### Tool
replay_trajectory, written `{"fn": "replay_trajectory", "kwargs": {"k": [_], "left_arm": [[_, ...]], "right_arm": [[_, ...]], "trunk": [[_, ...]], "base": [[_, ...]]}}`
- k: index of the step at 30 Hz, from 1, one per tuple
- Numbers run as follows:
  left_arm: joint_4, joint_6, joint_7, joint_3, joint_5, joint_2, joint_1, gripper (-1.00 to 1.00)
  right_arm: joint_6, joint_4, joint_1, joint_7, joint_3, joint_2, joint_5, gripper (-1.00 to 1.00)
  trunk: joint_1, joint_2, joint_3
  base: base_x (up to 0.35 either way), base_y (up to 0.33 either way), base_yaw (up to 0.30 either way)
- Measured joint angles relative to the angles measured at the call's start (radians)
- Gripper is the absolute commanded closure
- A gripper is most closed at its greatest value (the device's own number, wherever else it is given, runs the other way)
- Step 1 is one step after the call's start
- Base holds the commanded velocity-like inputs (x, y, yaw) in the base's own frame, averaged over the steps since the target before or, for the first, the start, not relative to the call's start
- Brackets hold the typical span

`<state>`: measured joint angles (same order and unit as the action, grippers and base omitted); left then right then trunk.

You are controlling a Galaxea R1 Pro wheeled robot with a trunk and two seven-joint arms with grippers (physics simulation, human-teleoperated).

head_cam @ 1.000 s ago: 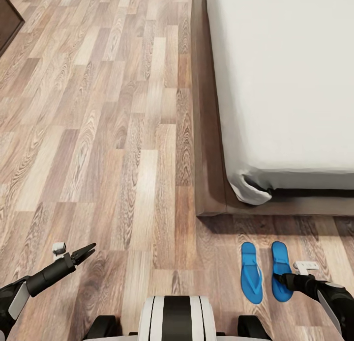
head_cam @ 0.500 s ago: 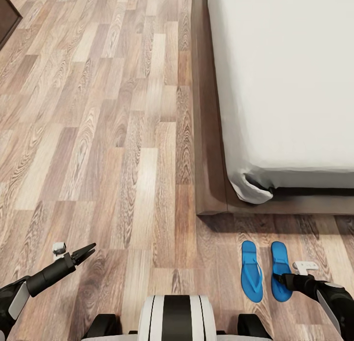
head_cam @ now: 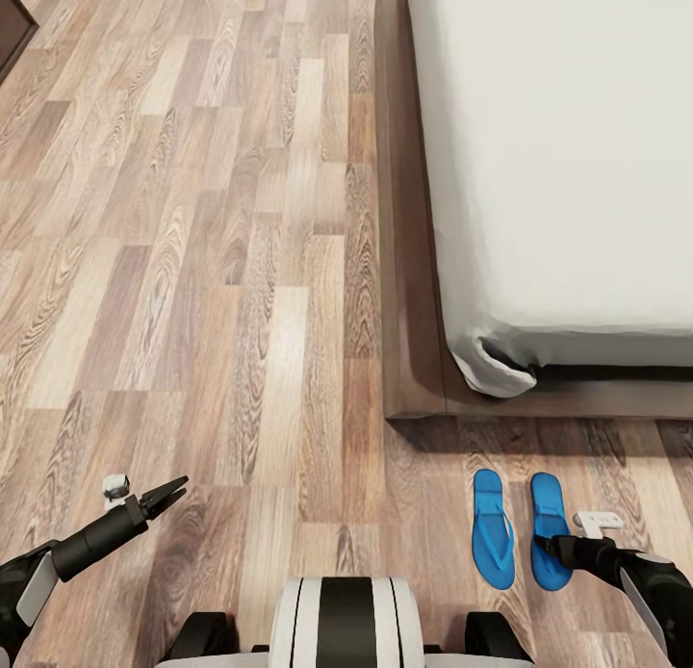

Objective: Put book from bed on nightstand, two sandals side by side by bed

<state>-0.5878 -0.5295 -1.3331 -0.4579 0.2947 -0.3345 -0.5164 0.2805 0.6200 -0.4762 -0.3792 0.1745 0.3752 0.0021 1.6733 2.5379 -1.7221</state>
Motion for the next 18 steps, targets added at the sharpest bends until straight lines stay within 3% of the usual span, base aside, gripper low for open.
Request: {"fn": "replay_trajectory", "kwargs": {"k": [18], "left_arm": [[0.0,0.0,0.0,-0.001,0.0,0.0,0.001,-1.0]], "right_arm": [[0.003,0.01,-0.001,0.0,-0.003,0.001,0.001,1.0]], "trunk": [[0.001,0.0,-0.008]], "base": [[0.0,0.0,0.0]]}}
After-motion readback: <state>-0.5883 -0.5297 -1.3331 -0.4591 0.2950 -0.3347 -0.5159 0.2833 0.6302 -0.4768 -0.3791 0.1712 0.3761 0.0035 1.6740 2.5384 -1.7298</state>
